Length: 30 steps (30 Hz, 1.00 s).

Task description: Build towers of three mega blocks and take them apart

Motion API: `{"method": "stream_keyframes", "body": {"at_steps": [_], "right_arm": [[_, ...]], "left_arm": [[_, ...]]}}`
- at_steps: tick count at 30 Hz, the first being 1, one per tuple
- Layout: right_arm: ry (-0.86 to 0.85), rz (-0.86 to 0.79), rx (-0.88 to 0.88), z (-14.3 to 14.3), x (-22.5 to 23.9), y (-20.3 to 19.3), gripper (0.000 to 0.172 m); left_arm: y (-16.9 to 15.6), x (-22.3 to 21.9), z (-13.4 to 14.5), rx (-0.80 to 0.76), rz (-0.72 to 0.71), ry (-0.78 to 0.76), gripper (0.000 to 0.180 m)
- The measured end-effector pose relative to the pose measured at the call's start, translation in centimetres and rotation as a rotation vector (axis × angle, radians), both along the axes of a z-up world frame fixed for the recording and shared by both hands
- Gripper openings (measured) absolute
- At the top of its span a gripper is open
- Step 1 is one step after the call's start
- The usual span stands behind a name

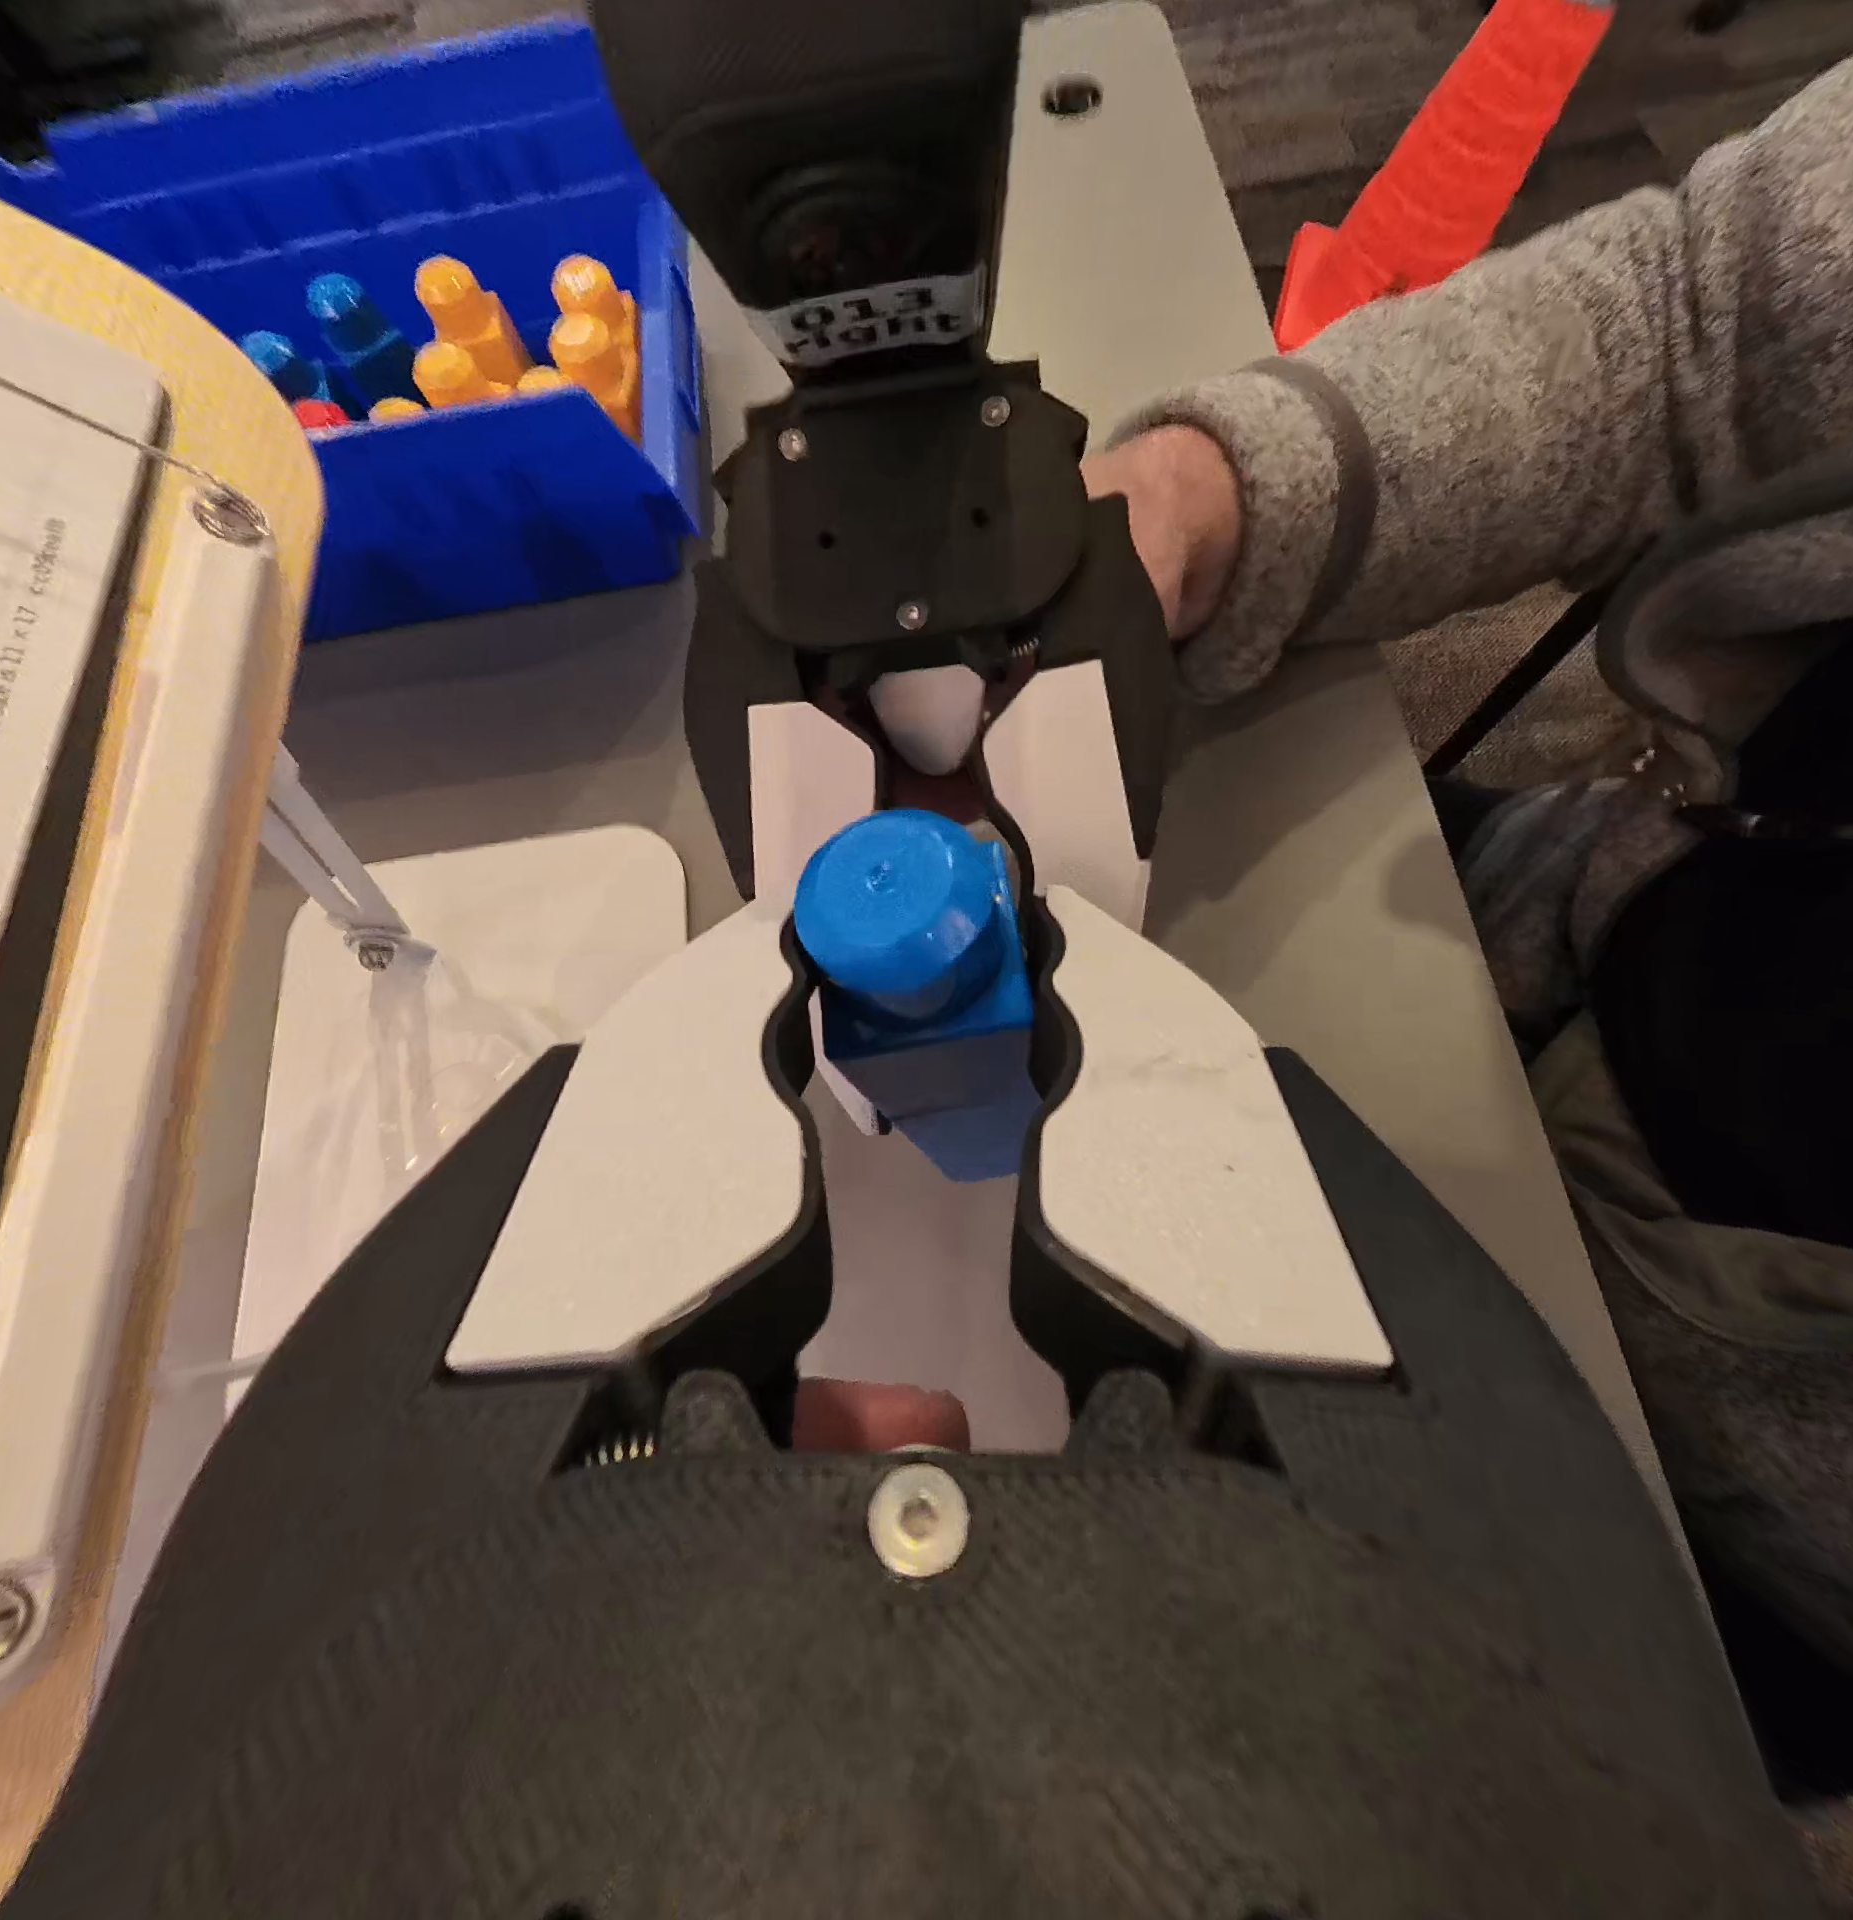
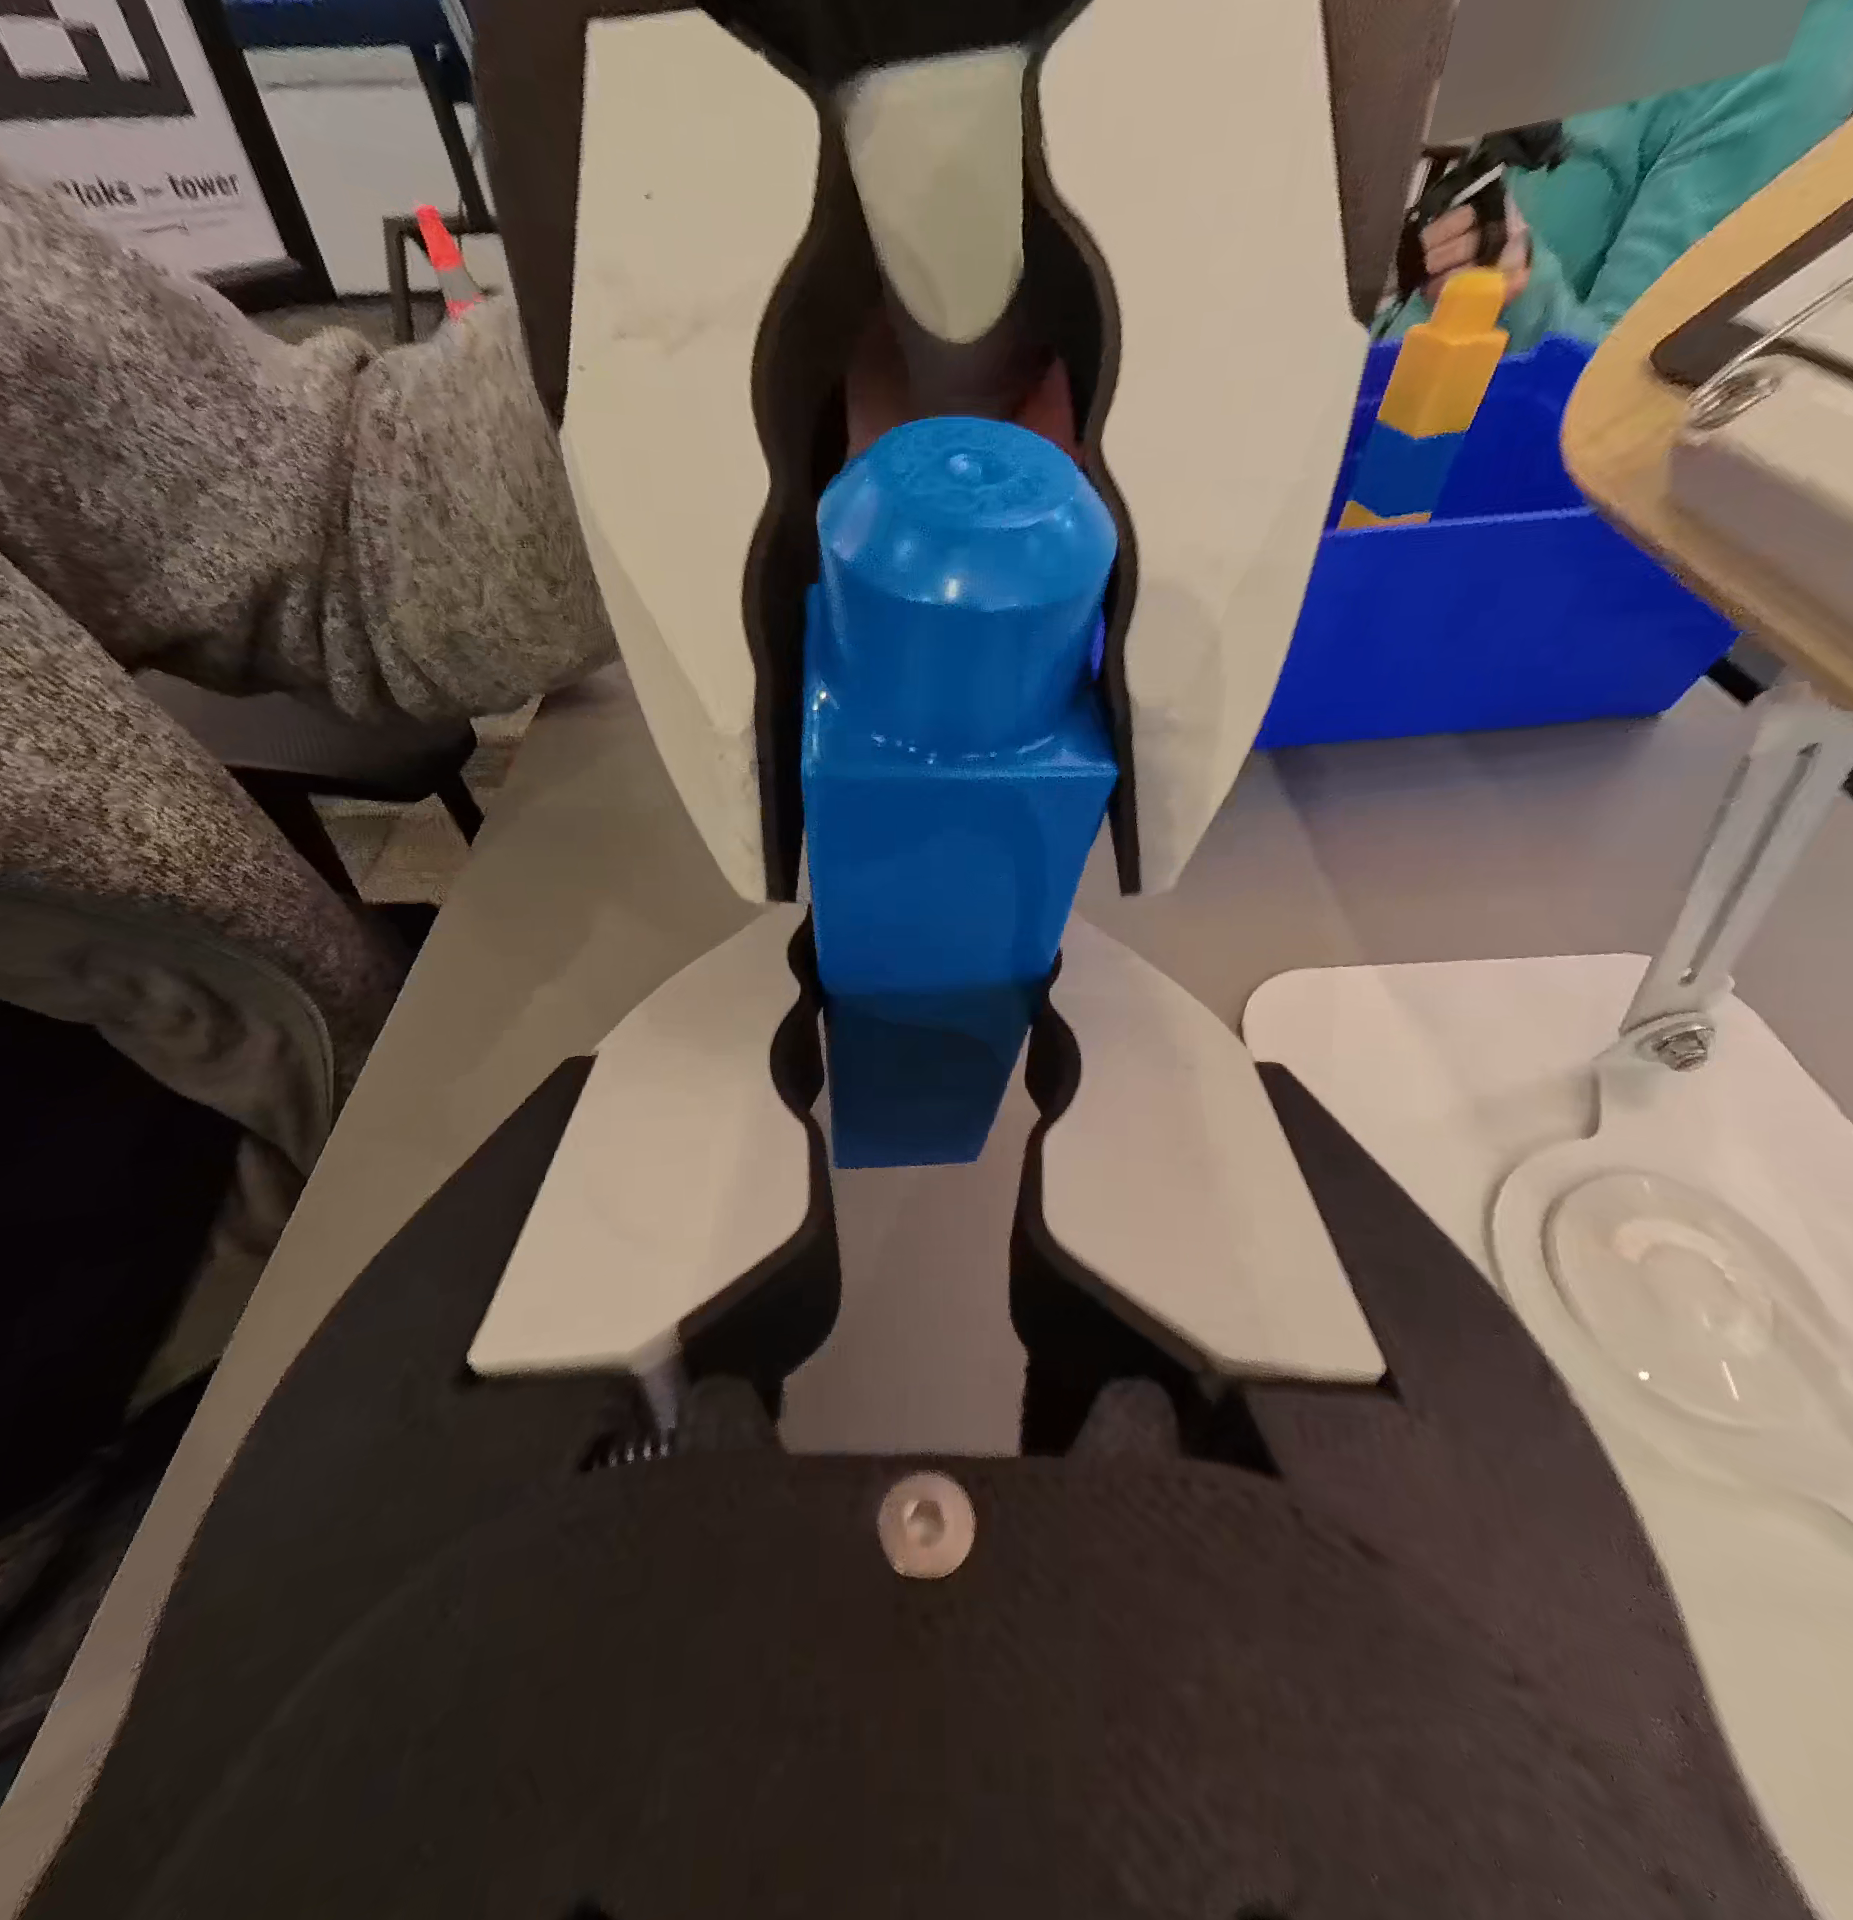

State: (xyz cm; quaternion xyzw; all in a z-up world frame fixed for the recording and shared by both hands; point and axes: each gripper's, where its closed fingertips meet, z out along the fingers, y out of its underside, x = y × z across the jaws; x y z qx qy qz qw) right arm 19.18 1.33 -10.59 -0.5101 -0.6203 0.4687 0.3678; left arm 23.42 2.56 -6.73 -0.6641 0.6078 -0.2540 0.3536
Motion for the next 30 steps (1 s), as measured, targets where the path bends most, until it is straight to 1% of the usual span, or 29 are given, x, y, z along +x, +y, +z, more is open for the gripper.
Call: {"method": "stream_keyframes", "body": {"at_steps": [1,4,7,9,11,13,16,18,21,22,23,24,28,29,30], "right_arm": [[0.029,-0.013,-0.009,0.5,0.2,0.3,0.037],[0.168,-0.048,-0.089,3.1,1.4,1.4,0.037],[0.355,-0.071,-0.132,6.1,3.3,2.4,0.037],[0.461,-0.069,-0.127,7.7,4.3,2.5,0.037],[0.516,-0.057,-0.130,8.4,4.7,2.4,0.037],[0.564,-0.065,-0.125,8.8,5.0,2.6,0.037],[0.617,-0.056,-0.136,9.3,5.4,2.6,0.037],[0.637,-0.055,-0.134,9.5,5.6,2.6,0.037],[0.667,-0.036,-0.141,9.8,5.6,2.3,0.036],[0.662,-0.035,-0.139,9.6,5.5,2.2,0.036],[0.660,-0.033,-0.139,9.5,5.3,2.1,0.037],[0.667,-0.033,-0.147,9.6,5.4,2.2,0.037],[0.645,-0.031,-0.168,9.3,5.1,2.1,0.037],[0.641,-0.020,-0.193,9.4,5.2,2.1,0.041],[0.637,-0.021,-0.210,9.4,5.3,2.3,0.053]], "left_arm": [[0.3,0.2,0.6,0.004,0.014,-0.044,0.037],[0.9,-0.4,2.5,-0.008,0.058,-0.175,0.050],[1.2,-1.5,4.4,-0.009,0.096,-0.391,0.064],[1.6,-1.8,4.4,-0.017,0.141,-0.503,0.074],[1.4,-1.5,4.2,-0.031,0.141,-0.632,0.080],[1.5,-1.0,3.4,-0.042,0.155,-0.686,0.081],[1.3,0.2,2.8,-0.062,0.154,-0.727,0.083],[1.2,1.0,2.4,-0.050,0.144,-0.725,0.081],[1.0,2.1,2.4,-0.076,0.130,-0.772,0.069],[1.0,2.4,2.3,-0.089,0.125,-0.783,0.058],[0.7,2.6,2.3,-0.103,0.100,-0.790,0.039],[0.7,2.6,2.5,-0.101,0.099,-0.817,0.038],[0.6,2.2,2.2,-0.096,0.100,-0.800,0.037],[0.6,2.0,2.1,-0.093,0.096,-0.786,0.037],[0.5,1.8,2.1,-0.095,0.088,-0.772,0.037]]}}
